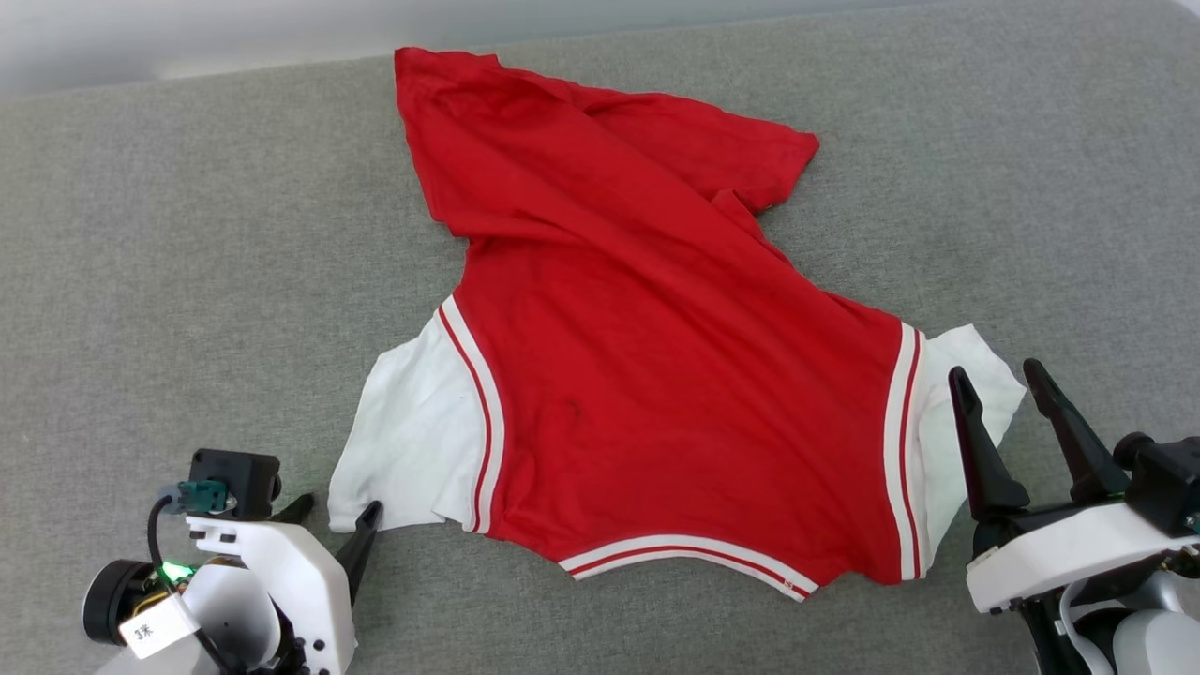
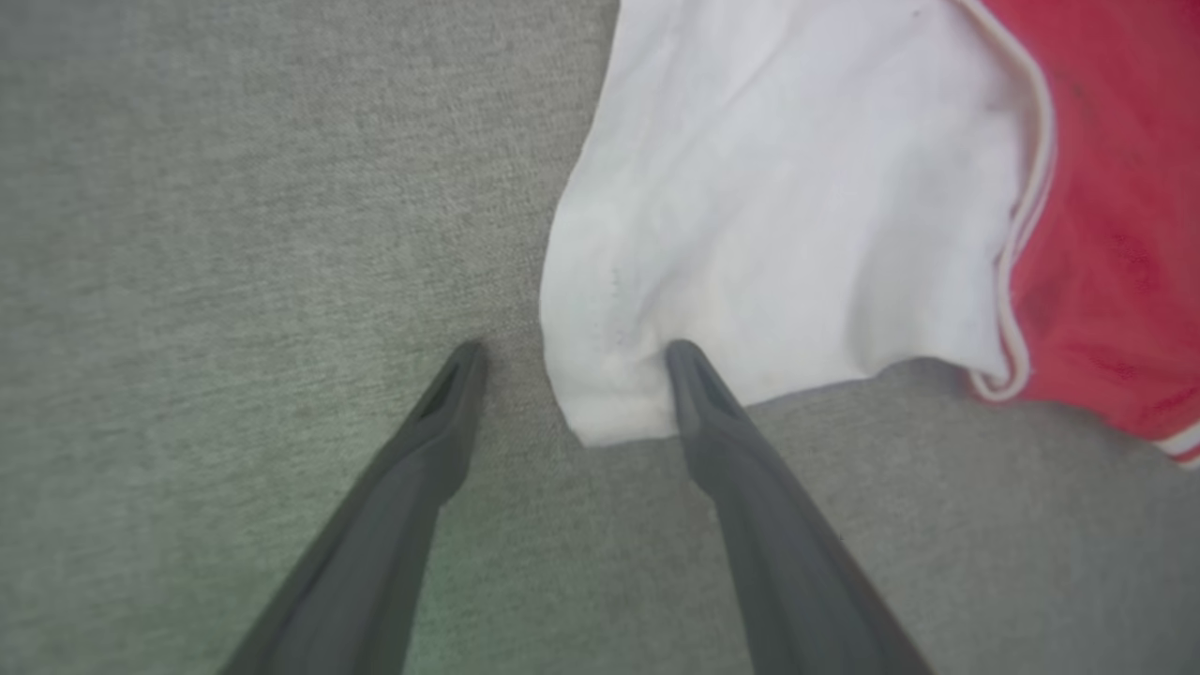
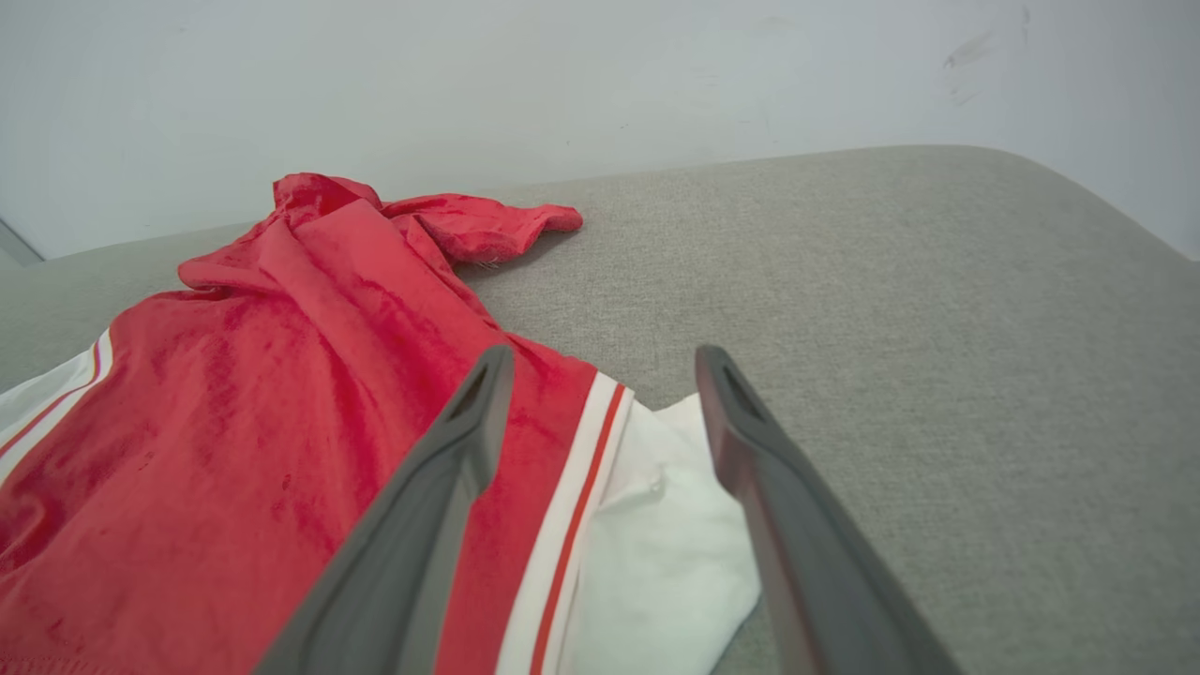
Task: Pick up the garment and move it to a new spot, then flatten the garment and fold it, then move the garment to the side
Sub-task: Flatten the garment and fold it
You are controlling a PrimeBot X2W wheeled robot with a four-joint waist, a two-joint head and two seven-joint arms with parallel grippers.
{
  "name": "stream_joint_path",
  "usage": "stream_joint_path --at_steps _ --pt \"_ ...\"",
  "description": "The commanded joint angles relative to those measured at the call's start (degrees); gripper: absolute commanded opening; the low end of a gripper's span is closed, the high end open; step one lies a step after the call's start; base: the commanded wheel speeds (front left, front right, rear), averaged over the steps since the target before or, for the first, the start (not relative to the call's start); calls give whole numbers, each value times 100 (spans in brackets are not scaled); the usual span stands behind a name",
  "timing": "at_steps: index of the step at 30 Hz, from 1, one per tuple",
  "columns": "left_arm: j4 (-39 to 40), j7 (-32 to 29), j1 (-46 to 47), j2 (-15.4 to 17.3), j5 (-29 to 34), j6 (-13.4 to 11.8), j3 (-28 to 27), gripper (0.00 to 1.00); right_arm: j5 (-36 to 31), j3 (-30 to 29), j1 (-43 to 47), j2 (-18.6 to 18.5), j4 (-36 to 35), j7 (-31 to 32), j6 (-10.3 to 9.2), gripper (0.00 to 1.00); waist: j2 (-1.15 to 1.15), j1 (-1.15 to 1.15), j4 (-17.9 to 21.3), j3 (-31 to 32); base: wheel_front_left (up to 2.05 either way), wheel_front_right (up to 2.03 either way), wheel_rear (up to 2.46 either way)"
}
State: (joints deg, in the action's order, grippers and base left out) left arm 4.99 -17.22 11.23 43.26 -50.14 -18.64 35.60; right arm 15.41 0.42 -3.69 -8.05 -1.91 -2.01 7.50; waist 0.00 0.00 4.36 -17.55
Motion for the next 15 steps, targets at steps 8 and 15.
stream_joint_path --at_steps 8,15 --pt "-665 0 9 -270 -124 265 197 0 -58 44 -101 -3 102 -12 -2 100 0 0 -6 -9 0 0 0" --pt "-514 874 -3 -232 -35 59 -335 0 -145 -92 188 -269 27 650 -2 100 0 0 -135 352 0 0 0"
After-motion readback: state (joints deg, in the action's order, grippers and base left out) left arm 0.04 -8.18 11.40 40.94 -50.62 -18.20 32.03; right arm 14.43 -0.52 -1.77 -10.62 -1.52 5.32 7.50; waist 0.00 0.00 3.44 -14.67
